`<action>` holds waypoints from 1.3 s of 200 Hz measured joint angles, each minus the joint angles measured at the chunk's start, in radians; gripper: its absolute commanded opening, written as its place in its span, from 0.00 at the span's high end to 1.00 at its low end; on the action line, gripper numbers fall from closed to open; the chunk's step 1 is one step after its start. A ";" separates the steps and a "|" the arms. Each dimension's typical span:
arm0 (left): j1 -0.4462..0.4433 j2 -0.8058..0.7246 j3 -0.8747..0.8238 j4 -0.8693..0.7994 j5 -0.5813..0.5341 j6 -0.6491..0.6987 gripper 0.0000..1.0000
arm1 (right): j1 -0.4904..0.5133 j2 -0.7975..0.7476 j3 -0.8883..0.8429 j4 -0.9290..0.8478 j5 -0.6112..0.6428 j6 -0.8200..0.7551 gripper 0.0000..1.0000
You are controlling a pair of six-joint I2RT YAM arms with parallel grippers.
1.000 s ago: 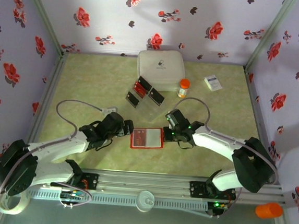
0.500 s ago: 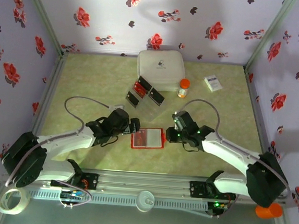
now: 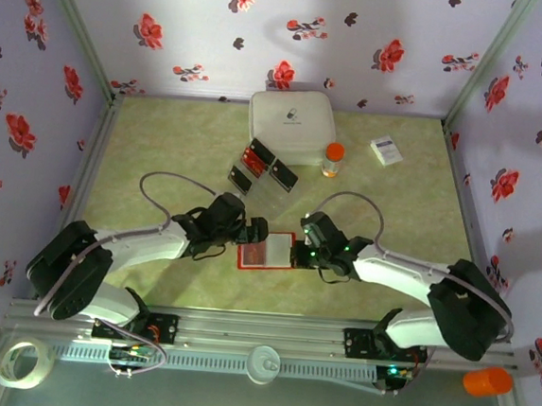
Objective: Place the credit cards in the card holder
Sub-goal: Move the card holder to the center of the table, then close the card holder at the center of the table.
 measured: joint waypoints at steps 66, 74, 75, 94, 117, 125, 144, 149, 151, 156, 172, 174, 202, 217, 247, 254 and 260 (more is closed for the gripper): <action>0.000 0.039 -0.009 0.082 0.038 0.000 0.00 | 0.002 0.055 -0.028 0.064 0.037 0.016 1.00; 0.000 0.047 -0.011 0.092 0.042 0.000 0.00 | 0.002 0.061 -0.036 0.074 0.038 0.017 1.00; 0.000 0.047 -0.011 0.092 0.042 0.000 0.00 | 0.002 0.061 -0.037 0.077 0.038 0.018 1.00; 0.000 0.065 -0.013 0.112 0.046 0.000 0.00 | 0.002 0.061 -0.047 0.100 0.037 0.026 1.00; 0.000 0.084 -0.013 0.124 0.050 0.000 0.00 | 0.002 0.061 -0.053 0.117 0.037 0.033 1.00; 0.000 0.089 -0.013 0.126 0.050 0.000 0.00 | 0.002 0.061 -0.055 0.120 0.037 0.034 1.00; 0.000 0.092 -0.013 0.125 0.049 0.000 0.00 | 0.002 0.060 -0.058 0.126 0.037 0.035 1.00; 0.000 0.092 -0.013 0.126 0.048 0.000 0.00 | 0.002 0.060 -0.058 0.126 0.037 0.036 1.00; 0.000 0.092 -0.013 0.126 0.048 0.000 0.00 | 0.002 0.060 -0.058 0.126 0.037 0.036 1.00; 0.000 0.092 -0.013 0.125 0.045 0.000 0.00 | 0.002 0.060 -0.059 0.128 0.037 0.036 1.00; 0.000 0.092 -0.014 0.124 0.034 0.000 0.00 | 0.002 0.060 -0.059 0.128 0.037 0.036 1.00; 0.000 0.092 -0.014 0.123 0.032 0.000 0.00 | 0.002 0.060 -0.059 0.128 0.037 0.036 1.00; 0.000 0.092 -0.014 0.108 0.011 0.000 0.00 | 0.002 0.060 -0.059 0.128 0.037 0.036 1.00; 0.000 0.092 -0.014 0.099 0.002 0.000 0.00 | 0.002 0.060 -0.059 0.128 0.037 0.036 1.00; 0.000 0.101 -0.014 0.094 -0.002 0.011 0.00 | 0.002 0.060 -0.059 0.128 0.037 0.040 1.00; 0.000 0.110 -0.014 0.094 0.001 0.012 0.00 | 0.002 0.060 -0.059 0.128 0.037 0.040 1.00; 0.000 0.119 -0.014 0.094 0.001 0.015 0.00 | 0.002 0.060 -0.059 0.128 0.037 0.041 1.00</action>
